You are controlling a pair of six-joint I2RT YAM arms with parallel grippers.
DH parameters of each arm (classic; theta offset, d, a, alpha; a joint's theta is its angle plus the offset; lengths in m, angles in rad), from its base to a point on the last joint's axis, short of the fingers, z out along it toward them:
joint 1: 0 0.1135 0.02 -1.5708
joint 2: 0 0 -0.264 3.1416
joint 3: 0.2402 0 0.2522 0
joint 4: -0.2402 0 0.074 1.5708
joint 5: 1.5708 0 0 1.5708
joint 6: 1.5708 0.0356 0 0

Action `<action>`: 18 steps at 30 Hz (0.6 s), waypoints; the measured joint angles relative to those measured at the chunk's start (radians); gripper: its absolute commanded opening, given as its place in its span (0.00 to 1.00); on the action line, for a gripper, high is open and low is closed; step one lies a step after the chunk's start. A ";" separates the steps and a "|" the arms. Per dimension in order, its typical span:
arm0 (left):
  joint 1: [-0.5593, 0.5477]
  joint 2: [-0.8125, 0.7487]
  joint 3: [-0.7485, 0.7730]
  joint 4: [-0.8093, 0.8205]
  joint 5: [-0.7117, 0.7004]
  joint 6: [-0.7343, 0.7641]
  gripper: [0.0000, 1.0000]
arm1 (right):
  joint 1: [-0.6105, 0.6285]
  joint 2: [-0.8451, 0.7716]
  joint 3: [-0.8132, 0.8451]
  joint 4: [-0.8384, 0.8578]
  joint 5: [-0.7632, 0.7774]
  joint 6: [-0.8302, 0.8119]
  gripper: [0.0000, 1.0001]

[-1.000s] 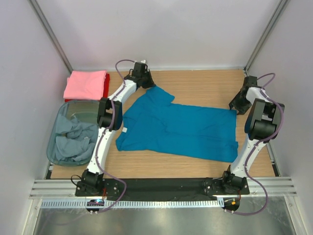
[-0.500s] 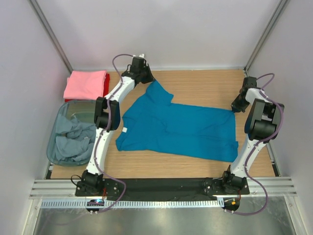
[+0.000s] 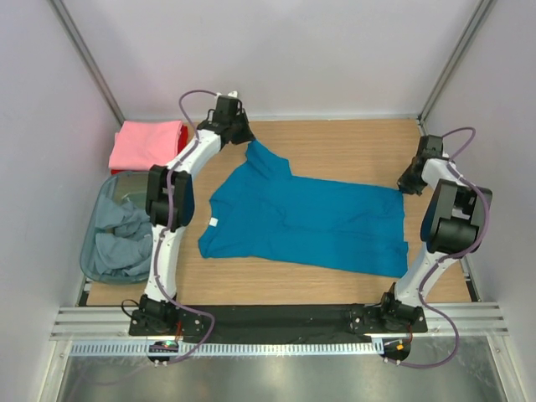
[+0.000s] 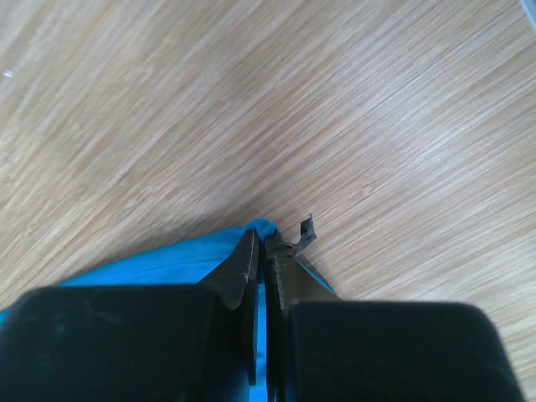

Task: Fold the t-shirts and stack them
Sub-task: Fold the tshirt

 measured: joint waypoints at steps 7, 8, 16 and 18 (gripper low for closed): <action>0.017 -0.084 -0.066 0.001 -0.014 0.009 0.00 | 0.000 -0.096 -0.071 0.066 -0.007 -0.006 0.06; 0.018 -0.094 -0.079 0.002 -0.015 0.011 0.00 | 0.000 -0.114 -0.086 0.074 -0.005 -0.006 0.05; 0.023 -0.244 -0.277 0.011 -0.041 0.033 0.00 | 0.000 -0.211 -0.185 0.112 0.014 -0.026 0.05; 0.027 -0.286 -0.323 0.011 -0.042 0.035 0.00 | 0.000 -0.225 -0.205 0.119 0.015 -0.027 0.05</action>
